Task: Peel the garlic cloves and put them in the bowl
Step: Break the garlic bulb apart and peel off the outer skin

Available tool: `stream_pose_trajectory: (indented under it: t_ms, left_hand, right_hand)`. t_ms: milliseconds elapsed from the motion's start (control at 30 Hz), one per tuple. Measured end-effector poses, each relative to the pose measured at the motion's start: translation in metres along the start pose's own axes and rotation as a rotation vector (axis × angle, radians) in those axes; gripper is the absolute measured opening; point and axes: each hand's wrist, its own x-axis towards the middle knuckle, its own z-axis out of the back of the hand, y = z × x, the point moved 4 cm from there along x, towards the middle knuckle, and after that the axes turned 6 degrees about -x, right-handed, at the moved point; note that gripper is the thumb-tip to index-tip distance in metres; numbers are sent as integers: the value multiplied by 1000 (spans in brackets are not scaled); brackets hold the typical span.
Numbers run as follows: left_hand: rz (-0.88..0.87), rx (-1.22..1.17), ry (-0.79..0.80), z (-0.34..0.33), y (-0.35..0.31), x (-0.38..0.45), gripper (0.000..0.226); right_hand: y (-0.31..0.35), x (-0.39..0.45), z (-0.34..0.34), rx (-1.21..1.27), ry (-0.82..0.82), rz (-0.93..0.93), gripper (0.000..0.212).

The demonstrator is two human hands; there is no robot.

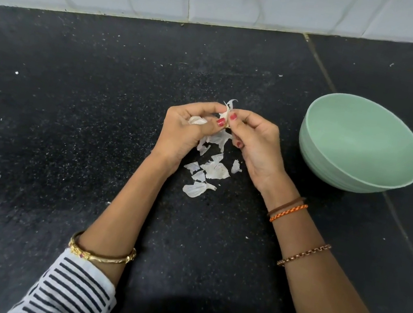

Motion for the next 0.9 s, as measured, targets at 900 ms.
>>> stream_pose_trajectory:
  t_ms: [900]
  left_hand:
    - [-55,499,-63,30,-1,6,38]
  right_hand:
    - [5,5,-9,175,-54,-221,23]
